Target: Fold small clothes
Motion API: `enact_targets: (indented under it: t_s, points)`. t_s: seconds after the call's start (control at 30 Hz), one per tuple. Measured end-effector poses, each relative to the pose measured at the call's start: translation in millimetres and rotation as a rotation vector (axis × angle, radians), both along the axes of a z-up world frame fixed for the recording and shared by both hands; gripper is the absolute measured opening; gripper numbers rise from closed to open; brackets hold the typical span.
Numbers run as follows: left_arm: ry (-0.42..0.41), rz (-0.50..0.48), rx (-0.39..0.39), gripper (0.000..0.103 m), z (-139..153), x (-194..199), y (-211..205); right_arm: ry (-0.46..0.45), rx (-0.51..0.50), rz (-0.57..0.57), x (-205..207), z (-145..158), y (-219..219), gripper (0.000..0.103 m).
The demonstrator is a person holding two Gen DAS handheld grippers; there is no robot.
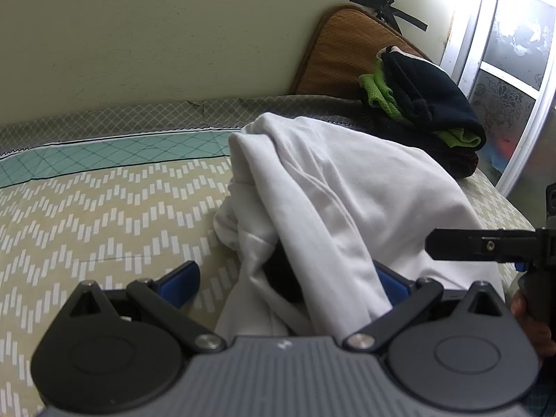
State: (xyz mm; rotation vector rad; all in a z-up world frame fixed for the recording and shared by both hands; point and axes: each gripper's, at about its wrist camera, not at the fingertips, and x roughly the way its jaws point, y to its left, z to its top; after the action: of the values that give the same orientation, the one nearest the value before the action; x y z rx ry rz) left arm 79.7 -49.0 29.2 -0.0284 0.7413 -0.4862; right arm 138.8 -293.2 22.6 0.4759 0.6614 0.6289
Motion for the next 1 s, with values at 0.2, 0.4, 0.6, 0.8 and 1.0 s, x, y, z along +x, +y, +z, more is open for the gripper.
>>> enact_targets:
  t_s: [0.2,0.4,0.6,0.8,1.0]
  points:
    - [-0.004,0.001,0.000,0.103,0,-1,1,-0.001,-0.002,0.002,0,0,1,0.085]
    - [-0.011,-0.003,0.014,0.103,-1,-2,-1,-0.007,-0.012,0.012,1,1,2,0.088]
    - [-0.012,-0.008,0.025,0.103,-1,-3,-3,-0.009,-0.012,0.018,2,2,3,0.090]
    - [-0.012,-0.019,0.028,0.103,-1,-3,-2,-0.012,-0.013,0.008,-1,1,4,0.090]
    - [-0.010,-0.019,0.020,0.103,0,-3,0,-0.021,-0.003,-0.012,-13,0,2,0.090]
